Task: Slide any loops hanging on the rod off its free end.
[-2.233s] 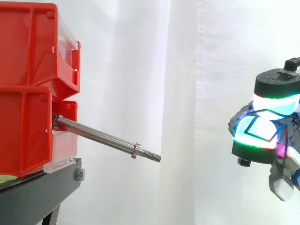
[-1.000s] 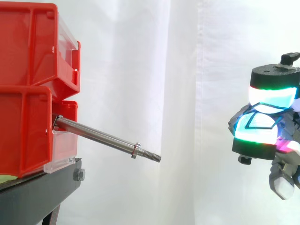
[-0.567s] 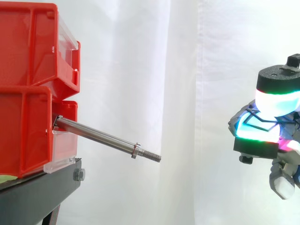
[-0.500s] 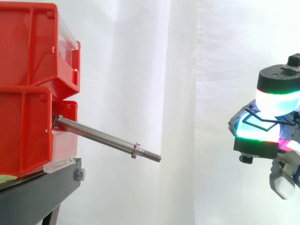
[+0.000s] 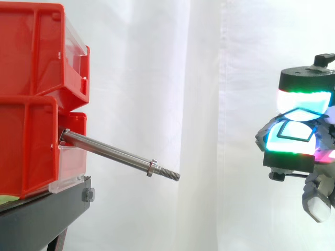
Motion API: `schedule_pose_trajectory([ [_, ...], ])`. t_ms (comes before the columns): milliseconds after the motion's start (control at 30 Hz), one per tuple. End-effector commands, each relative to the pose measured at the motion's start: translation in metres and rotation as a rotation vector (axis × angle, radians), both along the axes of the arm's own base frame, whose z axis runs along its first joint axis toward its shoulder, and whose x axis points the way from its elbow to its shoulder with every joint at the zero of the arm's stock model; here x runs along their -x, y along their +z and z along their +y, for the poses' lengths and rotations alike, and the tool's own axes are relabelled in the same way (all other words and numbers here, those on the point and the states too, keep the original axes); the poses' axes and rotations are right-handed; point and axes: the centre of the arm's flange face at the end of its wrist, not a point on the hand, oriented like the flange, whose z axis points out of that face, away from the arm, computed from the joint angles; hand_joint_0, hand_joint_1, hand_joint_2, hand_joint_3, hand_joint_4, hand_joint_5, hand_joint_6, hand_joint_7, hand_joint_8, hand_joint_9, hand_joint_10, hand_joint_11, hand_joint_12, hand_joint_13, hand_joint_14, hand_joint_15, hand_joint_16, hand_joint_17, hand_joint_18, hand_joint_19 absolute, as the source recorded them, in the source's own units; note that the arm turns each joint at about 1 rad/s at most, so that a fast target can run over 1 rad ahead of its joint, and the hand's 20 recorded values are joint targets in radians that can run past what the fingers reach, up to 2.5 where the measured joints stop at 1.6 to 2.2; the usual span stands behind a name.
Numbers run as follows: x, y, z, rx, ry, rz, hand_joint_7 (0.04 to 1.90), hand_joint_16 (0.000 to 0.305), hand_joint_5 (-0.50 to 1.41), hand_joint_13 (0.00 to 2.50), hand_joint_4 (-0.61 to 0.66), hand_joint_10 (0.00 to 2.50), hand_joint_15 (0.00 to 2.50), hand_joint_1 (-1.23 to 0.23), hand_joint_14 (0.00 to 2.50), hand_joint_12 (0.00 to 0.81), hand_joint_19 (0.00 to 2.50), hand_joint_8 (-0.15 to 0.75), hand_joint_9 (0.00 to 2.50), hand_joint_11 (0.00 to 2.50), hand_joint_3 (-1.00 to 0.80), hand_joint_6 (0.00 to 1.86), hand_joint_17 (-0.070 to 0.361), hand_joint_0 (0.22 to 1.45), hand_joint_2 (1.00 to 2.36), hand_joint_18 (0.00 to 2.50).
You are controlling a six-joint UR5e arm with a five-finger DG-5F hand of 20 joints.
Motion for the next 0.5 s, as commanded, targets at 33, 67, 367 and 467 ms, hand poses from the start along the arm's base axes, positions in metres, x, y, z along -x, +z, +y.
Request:
schedule_pose_trajectory([
  [33,0.0000,0.0000,0.0001,0.001,-0.001,0.000,1.01,0.048,-0.14,0.78,0.04,0.03,0.44,-0.71,0.02,0.351,0.46,0.266,1.07,0.73,-0.29,0.90,0.108,0.59,1.02,0.81],
  [67,0.0000,0.0000,0.0001,0.001,-0.001,0.000,1.00,0.048,-0.14,0.78,0.04,0.03,0.44,-0.76,0.02,0.351,0.46,0.262,1.05,0.73,-0.27,0.91,0.108,0.61,1.02,0.81],
  [367,0.0000,0.0000,0.0001,0.001,-0.001,0.000,1.02,0.046,-0.12,0.79,0.00,0.03,0.43,-0.71,0.02,0.337,0.46,0.249,1.16,0.76,-0.50,0.90,0.104,0.61,1.00,0.81],
  [467,0.0000,0.0000,0.0001,0.001,-0.001,0.000,1.04,0.046,-0.10,0.81,-0.04,0.03,0.43,-0.62,0.02,0.334,0.47,0.230,1.19,0.73,-0.50,0.89,0.103,0.59,1.00,0.81],
])
